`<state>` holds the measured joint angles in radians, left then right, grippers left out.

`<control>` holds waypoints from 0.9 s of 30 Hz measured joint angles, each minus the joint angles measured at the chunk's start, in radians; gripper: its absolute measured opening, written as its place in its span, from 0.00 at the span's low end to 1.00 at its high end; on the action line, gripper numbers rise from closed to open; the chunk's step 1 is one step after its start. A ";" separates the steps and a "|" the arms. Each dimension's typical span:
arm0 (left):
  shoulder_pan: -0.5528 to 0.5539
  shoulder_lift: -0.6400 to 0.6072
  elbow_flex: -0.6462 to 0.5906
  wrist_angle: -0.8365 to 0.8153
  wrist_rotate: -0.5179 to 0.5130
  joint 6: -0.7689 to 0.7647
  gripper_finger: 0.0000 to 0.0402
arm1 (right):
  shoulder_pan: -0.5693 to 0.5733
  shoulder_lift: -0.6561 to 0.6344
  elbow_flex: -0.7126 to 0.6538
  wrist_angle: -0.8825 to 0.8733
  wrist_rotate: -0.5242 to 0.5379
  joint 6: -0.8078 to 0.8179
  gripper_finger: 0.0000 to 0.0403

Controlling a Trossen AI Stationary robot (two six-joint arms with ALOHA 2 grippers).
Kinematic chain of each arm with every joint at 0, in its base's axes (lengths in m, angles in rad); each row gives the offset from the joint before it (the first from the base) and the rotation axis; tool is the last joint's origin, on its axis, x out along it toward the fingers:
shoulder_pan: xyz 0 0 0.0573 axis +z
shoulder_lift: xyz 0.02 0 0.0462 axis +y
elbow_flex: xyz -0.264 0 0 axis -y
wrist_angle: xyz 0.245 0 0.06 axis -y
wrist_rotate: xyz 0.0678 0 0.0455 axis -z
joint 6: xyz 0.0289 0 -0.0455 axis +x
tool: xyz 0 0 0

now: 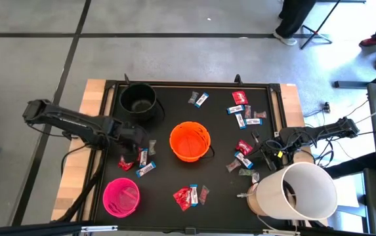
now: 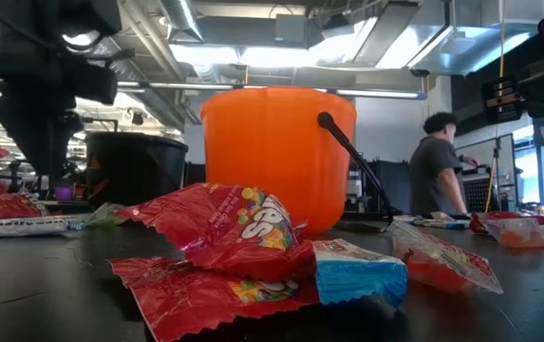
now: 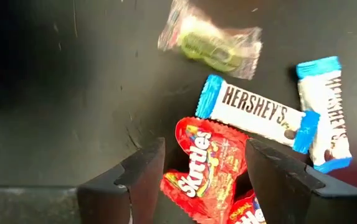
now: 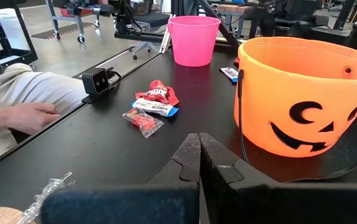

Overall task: Sort candy
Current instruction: Put the red candy into the orange bucket

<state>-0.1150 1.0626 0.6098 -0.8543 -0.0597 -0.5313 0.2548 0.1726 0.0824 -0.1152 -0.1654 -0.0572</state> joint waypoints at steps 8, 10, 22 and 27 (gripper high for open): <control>0.000 0.154 0.000 0.000 0.016 -0.095 0.54 | 0.000 0.000 0.000 0.000 0.000 0.000 0.00; 0.000 0.188 0.000 0.001 -0.005 -0.096 0.54 | 0.000 0.000 0.000 0.000 0.000 0.000 0.00; 0.001 0.265 0.001 0.004 -0.029 -0.095 0.45 | 0.000 0.000 0.000 0.000 0.000 0.000 0.00; 0.001 0.265 0.000 0.003 -0.087 -0.112 0.35 | 0.000 0.000 0.000 0.000 0.000 0.000 0.00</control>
<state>-0.1143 1.3273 0.6098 -0.8513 -0.1471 -0.6432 0.2547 0.1722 0.0826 -0.1154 -0.1657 -0.0574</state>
